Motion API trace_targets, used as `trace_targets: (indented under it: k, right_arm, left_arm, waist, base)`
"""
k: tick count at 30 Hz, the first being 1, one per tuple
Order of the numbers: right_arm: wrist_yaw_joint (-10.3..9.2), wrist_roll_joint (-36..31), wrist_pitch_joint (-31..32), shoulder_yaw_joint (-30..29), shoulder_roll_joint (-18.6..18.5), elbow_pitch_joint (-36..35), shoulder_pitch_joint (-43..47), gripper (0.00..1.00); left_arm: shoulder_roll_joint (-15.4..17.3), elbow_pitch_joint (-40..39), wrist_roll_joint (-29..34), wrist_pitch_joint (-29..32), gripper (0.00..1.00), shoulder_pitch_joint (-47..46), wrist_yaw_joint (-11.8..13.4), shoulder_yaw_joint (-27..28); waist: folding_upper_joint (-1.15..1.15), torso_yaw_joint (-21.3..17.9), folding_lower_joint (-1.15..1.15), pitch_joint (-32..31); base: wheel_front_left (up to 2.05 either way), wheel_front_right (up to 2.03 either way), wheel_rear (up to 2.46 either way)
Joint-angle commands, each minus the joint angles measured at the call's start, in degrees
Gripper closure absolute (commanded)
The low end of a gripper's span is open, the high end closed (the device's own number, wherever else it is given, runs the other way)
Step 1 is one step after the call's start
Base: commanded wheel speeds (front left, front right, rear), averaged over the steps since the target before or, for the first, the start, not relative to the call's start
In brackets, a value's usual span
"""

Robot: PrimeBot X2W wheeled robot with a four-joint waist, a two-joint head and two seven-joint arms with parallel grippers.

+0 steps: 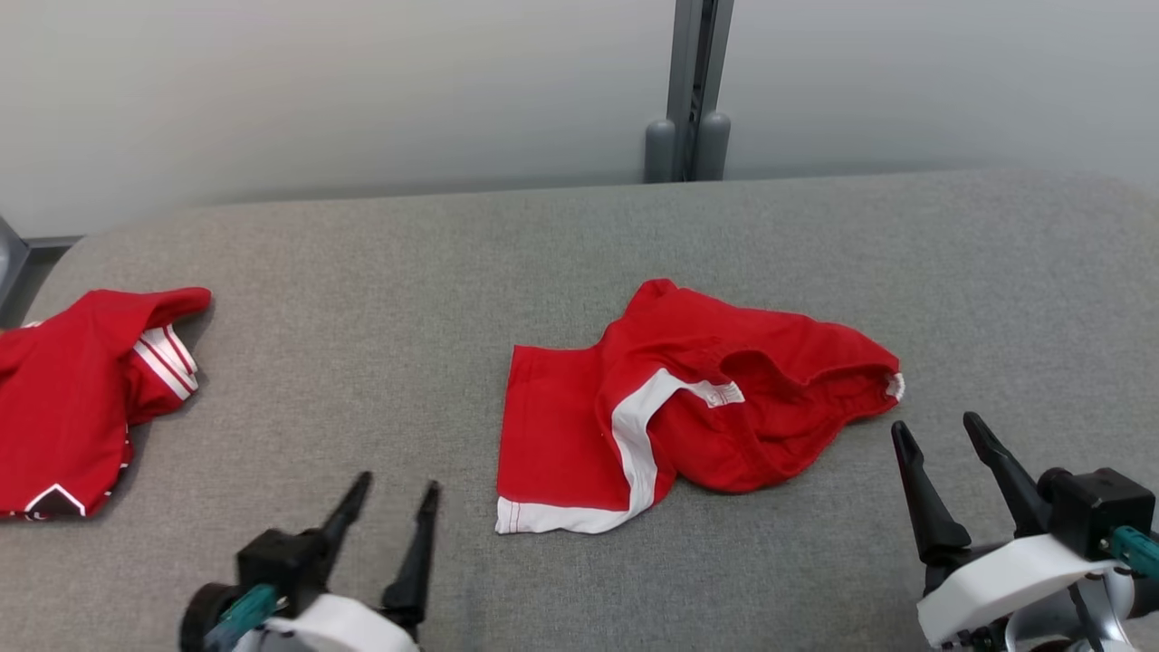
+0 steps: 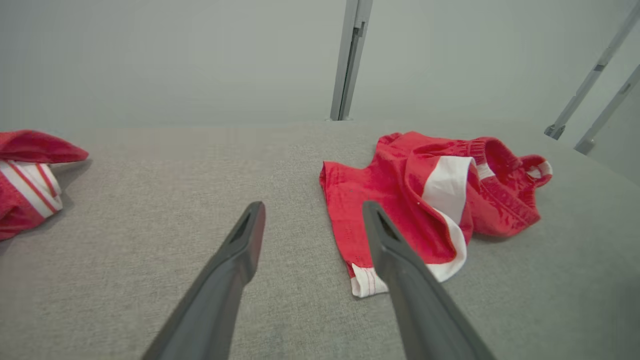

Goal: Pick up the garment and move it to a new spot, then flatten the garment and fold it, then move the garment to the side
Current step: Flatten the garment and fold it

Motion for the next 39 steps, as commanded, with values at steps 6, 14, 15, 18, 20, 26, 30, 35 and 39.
trace_targets:
  k: [6,14,15,18,20,26,30,35,39]
  right_arm:
    - [0.01,0.03,-0.92,0.66,0.15,0.13,-2.83,0.0]
    - [0.01,-0.02,-1.67,0.38,0.51,0.89,-3.91,0.0]
    - [0.01,-0.06,-1.76,0.34,0.54,1.03,-3.95,0.0]
    - [0.01,-0.04,-1.89,-0.01,0.55,1.3,-4.2,0.0]
    - [0.01,-0.01,-1.88,-0.29,0.59,1.49,-4.47,0.0]
    - [0.01,1.86,-0.25,2.1,-1.24,3.03,-6.49,0.0]
    - [0.01,4.38,2.42,7.46,-4.18,6.64,-10.6,0.0]
    - [0.01,7.45,4.09,12.56,-6.92,12.24,-15.42,0.0]
    - [0.01,9.35,4.45,15.41,-8.65,17.48,-19.37,0.0]
  left_arm:
    - [-3.57,11.82,-2.95,5.94,0.0,-7.72,-7.88,-5.78]
    - [-5.98,21.42,-4.18,8.6,0.0,-13.26,-12.17,-8.13]
    - [-6.24,22.4,-4.4,8.6,0.27,-13.86,-12.61,-8.17]
    - [-6.76,25.17,-4.76,8.13,1.0,-15.02,-13.65,-8.3]
    - [-6.98,26.48,-4.57,7.07,1.0,-15.61,-14.03,-8.29]
    - [-7.89,28.58,-4.15,5.27,1.0,-16.99,-14.39,-8.74]
    - [-9.21,29.38,-3.58,4.37,1.0,-18.69,-14.95,-9.81]
    - [-10.91,30.63,-3.12,3.41,1.0,-20.73,-15.75,-11.03]
    - [-12.06,31.82,-2.83,2.66,1.0,-22.07,-16.29,-11.98]
  waist:
    - [0.0,-1.81,0.0,4.91]
    - [0.0,-3.56,0.0,7.71]
    - [0.0,-3.69,0.0,7.87]
    - [0.0,-3.92,0.0,8.1]
    - [0.0,-3.75,0.0,8.04]
    - [0.0,-1.21,0.0,7.56]
    - [0.0,2.39,0.0,7.97]
    - [0.0,5.8,0.0,8.8]
    - [0.0,7.69,0.0,9.59]
  base:
    - [0.0,0.0,0.0]
    - [0.0,0.0,0.0]
    - [0.0,0.0,0.0]
    - [0.0,0.0,0.0]
    - [0.0,0.0,0.0]
    - [0.0,0.0,0.0]
    - [0.0,0.0,0.0]
    - [0.0,0.0,0.0]
    - [0.0,0.0,0.0]
